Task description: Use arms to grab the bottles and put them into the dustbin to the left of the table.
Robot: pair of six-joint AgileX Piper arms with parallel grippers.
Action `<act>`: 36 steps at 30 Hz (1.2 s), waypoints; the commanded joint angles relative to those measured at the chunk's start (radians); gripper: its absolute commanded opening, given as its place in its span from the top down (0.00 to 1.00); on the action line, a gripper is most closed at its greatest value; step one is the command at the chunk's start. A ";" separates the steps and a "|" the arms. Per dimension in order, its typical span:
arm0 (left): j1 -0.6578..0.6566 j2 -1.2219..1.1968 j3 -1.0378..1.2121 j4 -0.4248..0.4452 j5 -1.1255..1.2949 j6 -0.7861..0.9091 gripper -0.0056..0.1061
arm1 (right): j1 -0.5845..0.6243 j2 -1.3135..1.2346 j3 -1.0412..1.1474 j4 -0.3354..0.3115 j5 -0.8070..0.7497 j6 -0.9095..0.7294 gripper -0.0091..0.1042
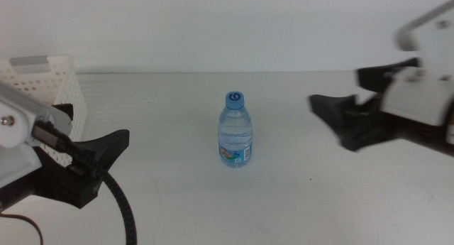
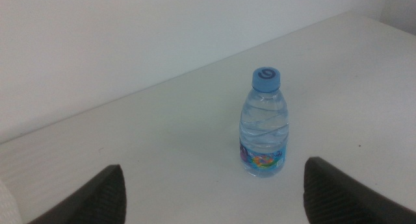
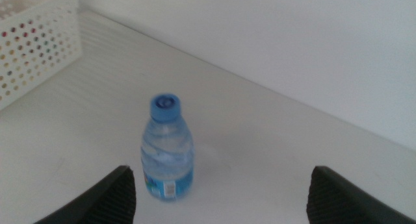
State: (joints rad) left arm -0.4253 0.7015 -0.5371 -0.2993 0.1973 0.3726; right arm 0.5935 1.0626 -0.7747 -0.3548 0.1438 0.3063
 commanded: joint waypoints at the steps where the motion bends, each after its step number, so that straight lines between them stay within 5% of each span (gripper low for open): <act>1: -0.008 -0.004 -0.027 -0.014 -0.077 -0.006 0.14 | 0.001 -0.094 -0.024 0.011 0.066 -0.001 0.31; 5: -0.008 -0.004 -0.027 -0.014 -0.077 -0.006 0.14 | 0.001 -0.239 -0.024 0.103 0.208 -0.052 0.33; 12: -0.008 -0.004 -0.027 -0.014 -0.077 -0.006 0.14 | 0.001 -0.405 -0.024 0.378 0.350 -0.371 0.36; 32: -0.008 -0.001 -0.027 -0.015 -0.137 -0.006 0.14 | 0.001 -0.423 -0.022 0.323 0.349 -0.355 0.36; 36: -0.012 0.002 -0.028 -0.071 -0.171 -0.030 0.14 | 0.001 -0.423 -0.022 0.323 0.349 -0.355 0.36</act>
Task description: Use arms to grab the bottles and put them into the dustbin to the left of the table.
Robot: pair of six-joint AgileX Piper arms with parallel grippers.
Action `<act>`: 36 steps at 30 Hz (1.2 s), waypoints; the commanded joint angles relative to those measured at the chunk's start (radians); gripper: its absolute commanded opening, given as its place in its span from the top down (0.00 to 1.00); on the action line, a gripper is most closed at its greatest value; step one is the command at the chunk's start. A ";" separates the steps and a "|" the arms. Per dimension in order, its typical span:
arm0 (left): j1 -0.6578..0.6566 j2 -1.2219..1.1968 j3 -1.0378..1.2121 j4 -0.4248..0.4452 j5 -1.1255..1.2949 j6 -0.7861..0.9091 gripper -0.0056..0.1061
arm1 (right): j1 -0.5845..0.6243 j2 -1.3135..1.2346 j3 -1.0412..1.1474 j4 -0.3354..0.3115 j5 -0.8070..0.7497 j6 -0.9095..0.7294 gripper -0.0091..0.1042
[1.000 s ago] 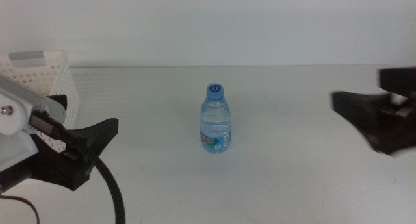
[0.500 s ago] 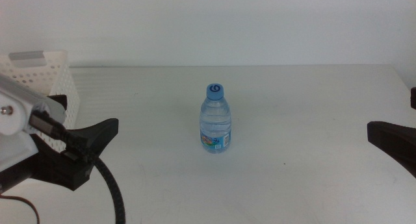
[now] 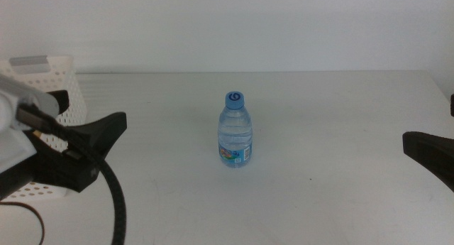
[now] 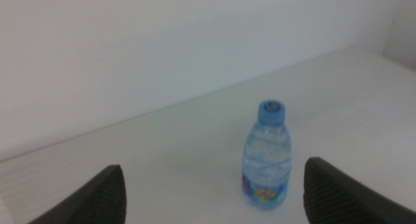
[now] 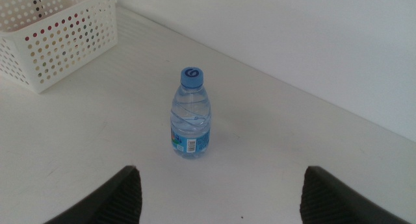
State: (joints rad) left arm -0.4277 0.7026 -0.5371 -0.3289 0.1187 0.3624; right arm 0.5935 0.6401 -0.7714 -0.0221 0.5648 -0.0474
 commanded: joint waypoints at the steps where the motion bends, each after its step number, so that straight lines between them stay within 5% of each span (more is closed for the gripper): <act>1: -0.014 0.010 -0.029 -0.043 -0.106 -0.015 0.14 | 0.001 0.000 -0.026 -0.009 -0.072 -0.001 0.36; 21: -0.262 0.438 0.059 -0.026 -0.613 -0.104 0.14 | 0.001 0.001 -0.026 -0.009 -0.072 -0.001 0.36; 26: -0.298 0.504 0.203 0.068 -0.944 -0.244 0.14 | 0.001 0.001 -0.026 -0.009 -0.072 -0.001 0.36; 36: -0.296 0.711 0.216 0.184 -1.142 -0.343 0.14 | 0.001 0.001 -0.026 -0.009 -0.072 -0.001 0.36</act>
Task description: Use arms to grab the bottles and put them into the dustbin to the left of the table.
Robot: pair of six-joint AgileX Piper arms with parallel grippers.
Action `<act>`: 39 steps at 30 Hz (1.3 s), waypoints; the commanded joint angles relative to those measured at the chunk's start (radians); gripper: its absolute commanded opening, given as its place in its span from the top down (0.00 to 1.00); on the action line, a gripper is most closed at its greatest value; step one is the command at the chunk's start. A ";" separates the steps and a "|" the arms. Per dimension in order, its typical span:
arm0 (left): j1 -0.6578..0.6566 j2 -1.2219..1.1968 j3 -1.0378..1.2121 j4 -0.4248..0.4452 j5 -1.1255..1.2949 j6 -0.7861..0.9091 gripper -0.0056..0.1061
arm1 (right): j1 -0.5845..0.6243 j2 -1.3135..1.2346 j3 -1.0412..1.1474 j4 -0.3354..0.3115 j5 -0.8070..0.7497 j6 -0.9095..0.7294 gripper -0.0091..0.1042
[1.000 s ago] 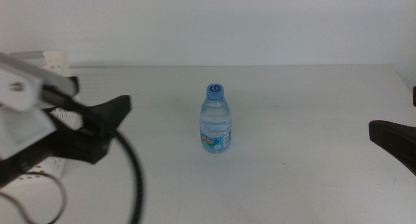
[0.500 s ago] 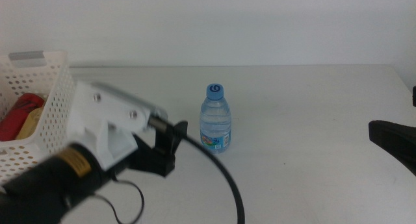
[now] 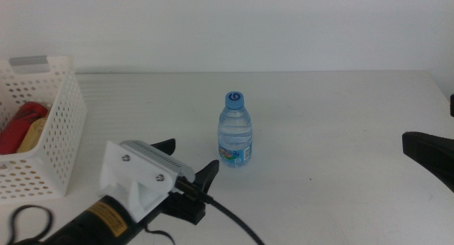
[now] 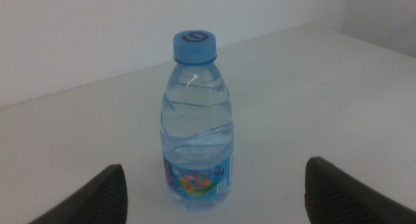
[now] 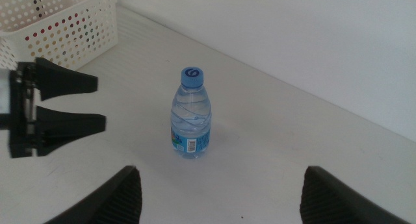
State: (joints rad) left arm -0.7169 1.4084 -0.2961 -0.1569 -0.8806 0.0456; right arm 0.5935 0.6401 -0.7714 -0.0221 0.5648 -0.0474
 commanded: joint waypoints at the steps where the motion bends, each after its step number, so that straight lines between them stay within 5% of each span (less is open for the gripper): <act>1: -0.005 0.031 -0.034 0.005 -0.159 -0.034 0.14 | 0.001 0.001 -0.026 -0.009 -0.072 -0.001 0.36; 14: 0.123 0.258 -0.199 0.203 -0.178 -0.241 0.14 | 0.001 0.001 -0.026 -0.009 -0.072 -0.001 0.36; 39: 0.123 0.540 -0.517 0.237 -0.156 -0.237 0.14 | 0.001 0.001 -0.026 -0.009 -0.072 -0.001 0.36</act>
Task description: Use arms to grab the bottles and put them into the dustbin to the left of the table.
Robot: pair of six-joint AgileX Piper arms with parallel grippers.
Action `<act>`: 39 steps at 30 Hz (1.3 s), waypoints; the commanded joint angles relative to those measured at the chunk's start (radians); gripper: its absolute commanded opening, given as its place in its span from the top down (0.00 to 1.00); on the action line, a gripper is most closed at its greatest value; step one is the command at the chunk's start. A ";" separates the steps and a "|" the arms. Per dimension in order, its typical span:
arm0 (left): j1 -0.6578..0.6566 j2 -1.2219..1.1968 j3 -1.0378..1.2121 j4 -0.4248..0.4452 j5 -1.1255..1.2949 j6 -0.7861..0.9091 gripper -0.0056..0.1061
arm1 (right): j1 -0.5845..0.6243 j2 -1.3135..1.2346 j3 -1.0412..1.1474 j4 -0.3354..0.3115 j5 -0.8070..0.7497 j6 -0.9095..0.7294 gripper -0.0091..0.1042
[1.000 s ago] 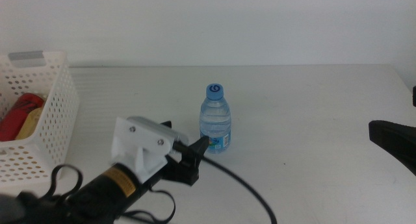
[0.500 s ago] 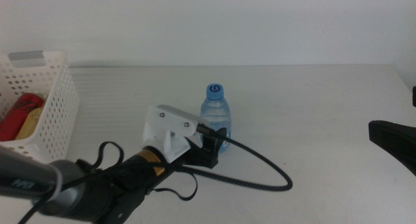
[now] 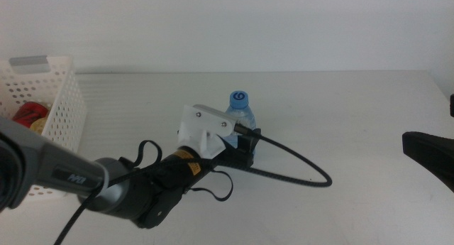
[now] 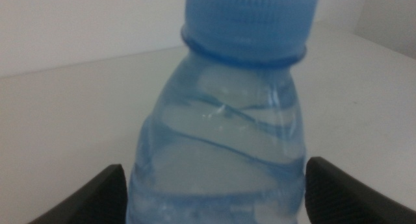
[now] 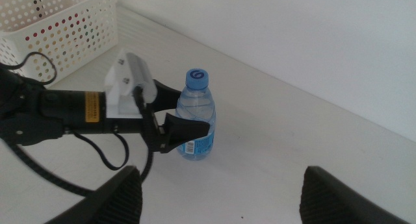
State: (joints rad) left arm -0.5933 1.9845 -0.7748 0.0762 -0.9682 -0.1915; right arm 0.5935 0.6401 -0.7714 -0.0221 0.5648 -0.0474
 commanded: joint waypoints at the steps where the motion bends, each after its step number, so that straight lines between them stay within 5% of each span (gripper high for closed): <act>1: 0.000 -0.029 -0.048 0.004 -0.060 0.000 0.14 | 0.001 0.001 -0.026 -0.009 -0.072 -0.001 0.36; 15: -0.001 0.020 -0.121 0.023 -0.011 0.005 0.18 | 0.001 0.001 -0.026 -0.009 -0.071 -0.001 0.36; 27: -0.002 -0.057 -0.118 0.121 0.104 0.008 0.97 | 0.001 0.001 -0.026 -0.009 -0.071 -0.001 0.36; 39: 0.010 -0.434 -0.118 0.077 0.621 0.012 0.98 | 0.001 0.001 -0.026 -0.009 -0.071 -0.001 0.36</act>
State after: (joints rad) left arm -0.5911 1.6488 -0.8631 0.1899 -0.3221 -0.1739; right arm 0.5935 0.6401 -0.7714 -0.0221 0.5648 -0.0474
